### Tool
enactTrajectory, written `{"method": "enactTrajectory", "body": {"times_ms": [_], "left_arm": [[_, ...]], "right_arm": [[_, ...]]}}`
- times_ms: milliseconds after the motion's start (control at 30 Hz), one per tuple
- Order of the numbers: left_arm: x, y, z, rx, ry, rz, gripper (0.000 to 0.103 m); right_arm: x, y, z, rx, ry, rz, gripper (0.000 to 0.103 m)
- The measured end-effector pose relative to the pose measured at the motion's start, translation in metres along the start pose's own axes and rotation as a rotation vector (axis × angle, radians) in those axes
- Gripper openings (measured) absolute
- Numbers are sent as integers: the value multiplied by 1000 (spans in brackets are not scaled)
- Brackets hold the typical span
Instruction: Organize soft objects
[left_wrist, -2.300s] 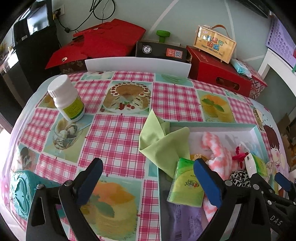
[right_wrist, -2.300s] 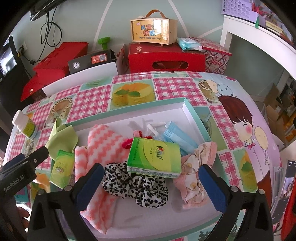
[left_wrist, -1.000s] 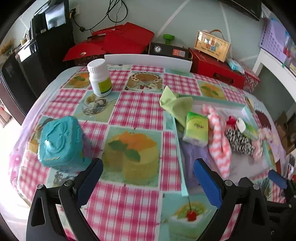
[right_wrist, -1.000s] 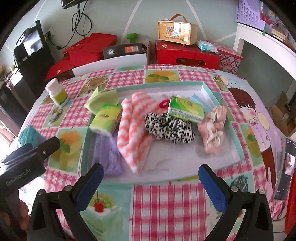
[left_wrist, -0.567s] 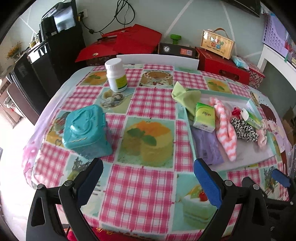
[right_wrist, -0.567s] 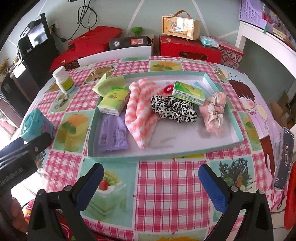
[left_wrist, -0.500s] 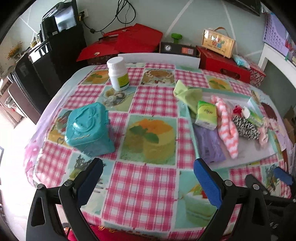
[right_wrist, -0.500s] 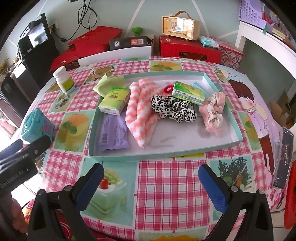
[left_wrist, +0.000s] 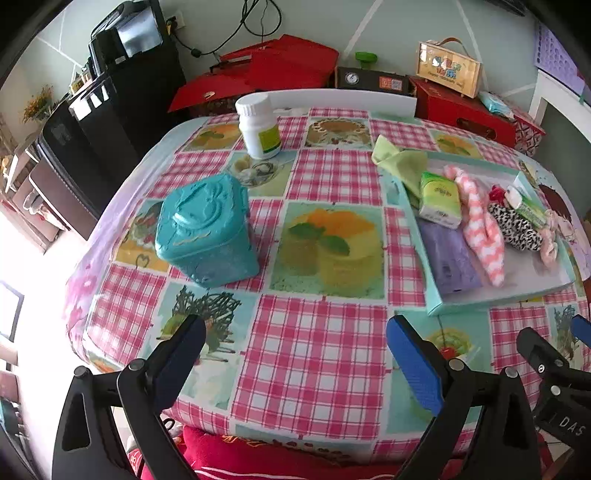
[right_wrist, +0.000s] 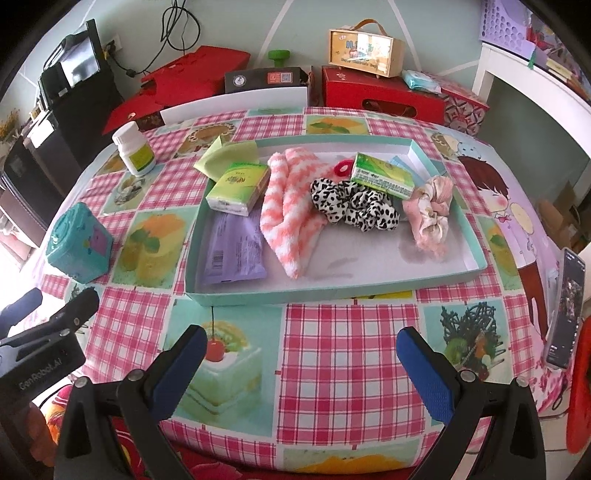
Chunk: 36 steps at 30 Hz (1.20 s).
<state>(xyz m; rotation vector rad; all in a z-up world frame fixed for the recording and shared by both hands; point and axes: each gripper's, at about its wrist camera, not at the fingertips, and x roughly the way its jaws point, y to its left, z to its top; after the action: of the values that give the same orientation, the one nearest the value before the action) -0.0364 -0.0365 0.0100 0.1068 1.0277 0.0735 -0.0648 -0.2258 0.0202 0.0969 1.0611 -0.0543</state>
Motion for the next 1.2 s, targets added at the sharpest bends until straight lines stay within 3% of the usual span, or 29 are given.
{"method": "enactTrajectory", "body": {"times_ms": [700,1200], "left_arm": [[16,9,-14,-4,24,34,98],[14,0,-16,42,-5,55,98]], "right_arm": [[19,7,-12,-4,4,-9,103],[21,4,-13,15,8,-13,103]]}}
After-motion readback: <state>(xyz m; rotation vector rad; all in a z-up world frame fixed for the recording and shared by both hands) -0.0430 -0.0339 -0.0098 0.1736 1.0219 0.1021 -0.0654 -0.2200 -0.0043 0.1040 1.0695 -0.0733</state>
